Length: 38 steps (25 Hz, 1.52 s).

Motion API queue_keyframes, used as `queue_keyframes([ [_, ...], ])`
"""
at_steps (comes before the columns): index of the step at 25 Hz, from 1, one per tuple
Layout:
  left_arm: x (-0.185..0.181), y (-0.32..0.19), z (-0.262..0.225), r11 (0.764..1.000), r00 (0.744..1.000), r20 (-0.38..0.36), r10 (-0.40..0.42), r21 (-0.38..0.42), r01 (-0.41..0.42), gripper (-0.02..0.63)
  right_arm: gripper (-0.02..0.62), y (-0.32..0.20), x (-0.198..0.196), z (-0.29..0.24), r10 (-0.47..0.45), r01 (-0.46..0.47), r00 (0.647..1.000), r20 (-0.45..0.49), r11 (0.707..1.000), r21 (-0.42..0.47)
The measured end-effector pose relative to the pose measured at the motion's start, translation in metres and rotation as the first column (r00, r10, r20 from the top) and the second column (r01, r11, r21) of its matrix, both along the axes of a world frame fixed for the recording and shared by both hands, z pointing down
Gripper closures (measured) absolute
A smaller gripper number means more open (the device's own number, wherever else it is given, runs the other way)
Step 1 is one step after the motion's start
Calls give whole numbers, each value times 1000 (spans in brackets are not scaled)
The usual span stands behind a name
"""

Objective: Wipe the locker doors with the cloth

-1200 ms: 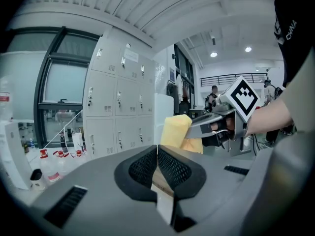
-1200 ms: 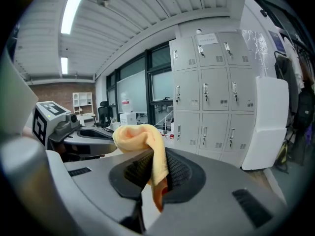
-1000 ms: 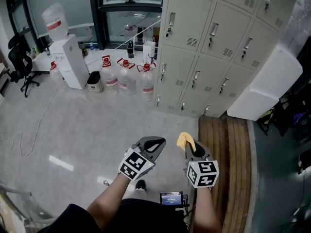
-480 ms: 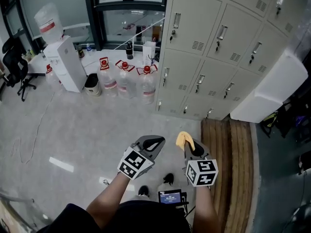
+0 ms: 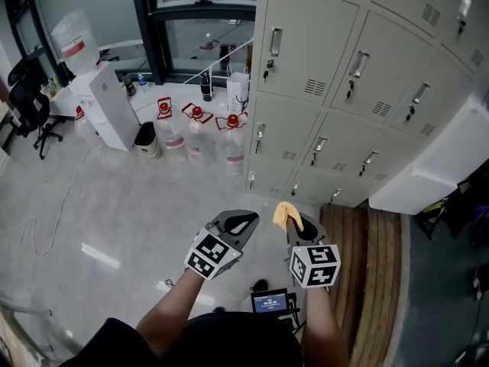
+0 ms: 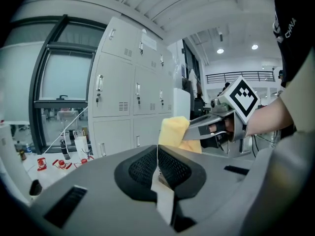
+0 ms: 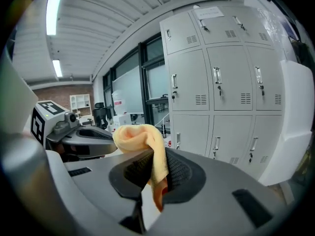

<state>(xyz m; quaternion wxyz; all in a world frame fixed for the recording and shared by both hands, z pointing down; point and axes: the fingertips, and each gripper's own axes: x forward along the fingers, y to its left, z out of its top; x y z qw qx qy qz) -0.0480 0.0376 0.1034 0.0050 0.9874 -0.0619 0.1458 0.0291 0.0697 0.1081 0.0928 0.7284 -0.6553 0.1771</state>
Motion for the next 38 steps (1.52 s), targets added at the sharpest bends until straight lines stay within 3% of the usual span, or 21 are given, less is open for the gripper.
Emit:
queue_keyframes([
  [5,57,-36,-16,999,999,-13,-40,15,40,584,532,-42,53,-6,-59,59,998,2,998,3],
  [10,85,-60,-12,997,997,-8,-75,9,75,584,532,-70,82,1,-103,103,995,9,995,-6],
  [16,88,-102,0,995,995,12,-98,-14,98,583,532,-103,88,15,-109,110,994,27,993,-36],
  [27,72,-191,0,1000,1000,13,25,-19,-25,583,532,-184,63,7,9,-8,1000,22,1000,-30],
  [31,69,-200,5,997,997,16,72,-31,-71,584,532,-188,53,8,54,-54,998,20,998,-31],
  [38,83,-195,1,997,998,10,68,-49,-67,583,532,-189,68,3,45,-45,999,17,998,-37],
])
